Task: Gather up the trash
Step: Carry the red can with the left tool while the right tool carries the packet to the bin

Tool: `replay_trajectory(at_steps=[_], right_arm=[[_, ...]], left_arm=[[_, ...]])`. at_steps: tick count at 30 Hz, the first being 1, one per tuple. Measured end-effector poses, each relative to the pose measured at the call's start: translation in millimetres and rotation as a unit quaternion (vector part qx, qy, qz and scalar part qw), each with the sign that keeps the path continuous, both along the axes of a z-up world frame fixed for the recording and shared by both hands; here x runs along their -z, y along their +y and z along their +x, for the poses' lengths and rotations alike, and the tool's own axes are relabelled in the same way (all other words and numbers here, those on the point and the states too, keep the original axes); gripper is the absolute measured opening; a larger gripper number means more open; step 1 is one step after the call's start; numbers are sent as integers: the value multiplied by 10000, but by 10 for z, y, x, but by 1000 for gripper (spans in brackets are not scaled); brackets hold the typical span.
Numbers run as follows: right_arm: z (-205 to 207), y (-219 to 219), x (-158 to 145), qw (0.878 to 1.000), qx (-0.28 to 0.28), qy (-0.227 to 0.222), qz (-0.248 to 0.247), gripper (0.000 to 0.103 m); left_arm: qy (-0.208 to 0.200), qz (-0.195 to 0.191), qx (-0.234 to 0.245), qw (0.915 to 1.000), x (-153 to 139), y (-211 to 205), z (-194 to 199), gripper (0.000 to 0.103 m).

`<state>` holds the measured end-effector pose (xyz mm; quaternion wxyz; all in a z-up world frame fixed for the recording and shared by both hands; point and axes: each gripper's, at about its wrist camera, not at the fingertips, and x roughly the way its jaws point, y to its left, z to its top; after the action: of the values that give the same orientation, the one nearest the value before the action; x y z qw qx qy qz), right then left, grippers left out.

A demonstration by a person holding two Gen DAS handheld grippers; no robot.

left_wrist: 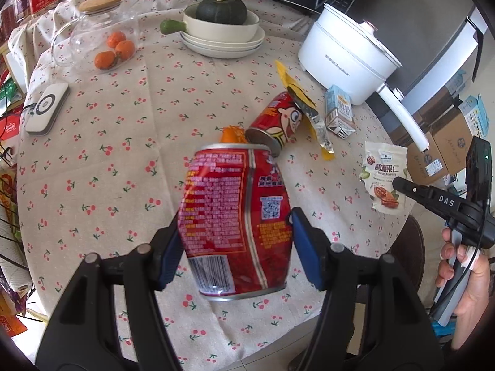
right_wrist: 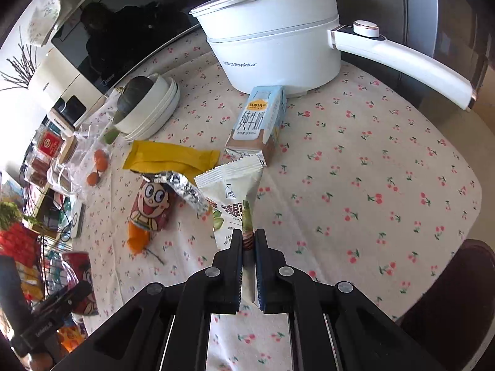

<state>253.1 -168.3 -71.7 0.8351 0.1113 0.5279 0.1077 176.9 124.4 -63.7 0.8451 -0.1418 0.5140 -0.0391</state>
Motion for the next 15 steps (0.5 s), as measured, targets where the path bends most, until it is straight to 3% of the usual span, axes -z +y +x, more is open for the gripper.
replay_trajectory(at_steps=[15], right_arm=[[-936, -981, -118, 9986, 509, -106, 24, 8]], left_arm=[[-171, 283, 928, 9951, -29, -962, -168, 66]])
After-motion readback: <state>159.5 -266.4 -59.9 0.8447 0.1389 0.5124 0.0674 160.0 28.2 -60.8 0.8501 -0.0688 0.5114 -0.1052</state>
